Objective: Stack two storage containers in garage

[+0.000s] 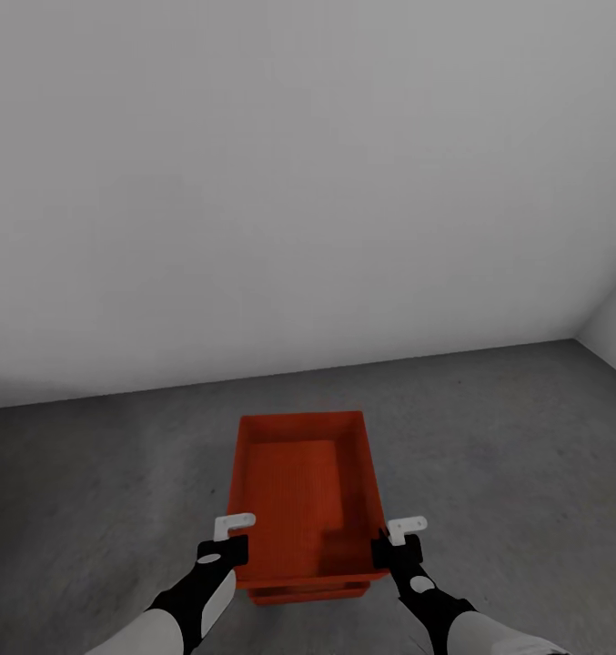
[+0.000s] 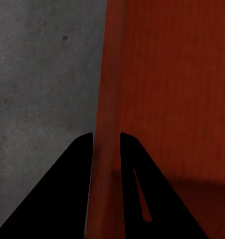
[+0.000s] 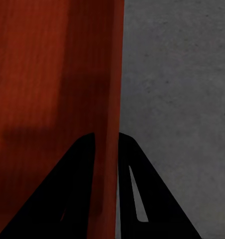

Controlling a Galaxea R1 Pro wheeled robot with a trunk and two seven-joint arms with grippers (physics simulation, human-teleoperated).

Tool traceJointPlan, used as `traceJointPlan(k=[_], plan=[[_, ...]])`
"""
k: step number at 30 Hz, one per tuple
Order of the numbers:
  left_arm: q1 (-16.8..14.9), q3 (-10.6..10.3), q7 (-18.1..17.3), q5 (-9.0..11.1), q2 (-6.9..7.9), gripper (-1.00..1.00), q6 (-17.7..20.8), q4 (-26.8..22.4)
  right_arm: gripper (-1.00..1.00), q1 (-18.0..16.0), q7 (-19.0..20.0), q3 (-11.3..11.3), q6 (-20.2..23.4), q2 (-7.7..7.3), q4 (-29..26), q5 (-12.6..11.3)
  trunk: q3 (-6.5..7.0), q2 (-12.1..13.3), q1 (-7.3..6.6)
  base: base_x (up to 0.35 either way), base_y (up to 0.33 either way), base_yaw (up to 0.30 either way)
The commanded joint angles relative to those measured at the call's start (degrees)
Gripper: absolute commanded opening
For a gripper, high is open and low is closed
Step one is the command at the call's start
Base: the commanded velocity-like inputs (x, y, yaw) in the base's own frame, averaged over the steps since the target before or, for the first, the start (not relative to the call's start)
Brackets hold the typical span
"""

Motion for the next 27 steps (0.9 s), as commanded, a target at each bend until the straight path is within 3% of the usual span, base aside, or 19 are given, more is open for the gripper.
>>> traceJointPlan(k=[1, 27], plan=[[-0.05, 2.36, 0.69, -0.60, 0.05, -1.00, -1.76, -0.72, -1.00, 0.00, -0.72, -3.09, -0.19, -0.02, 0.16, -0.43, -0.05, -0.04, 0.00, -0.005, 0.000, 0.000], [-0.05, 2.35, 0.69, -0.53, 0.05, -1.00, -1.76, -0.76, -1.00, 0.00, -0.72, -3.10, -0.24, -0.02, 0.16, -0.38, -0.05, -0.04, 0.00, 0.000, 0.000, 0.000]])
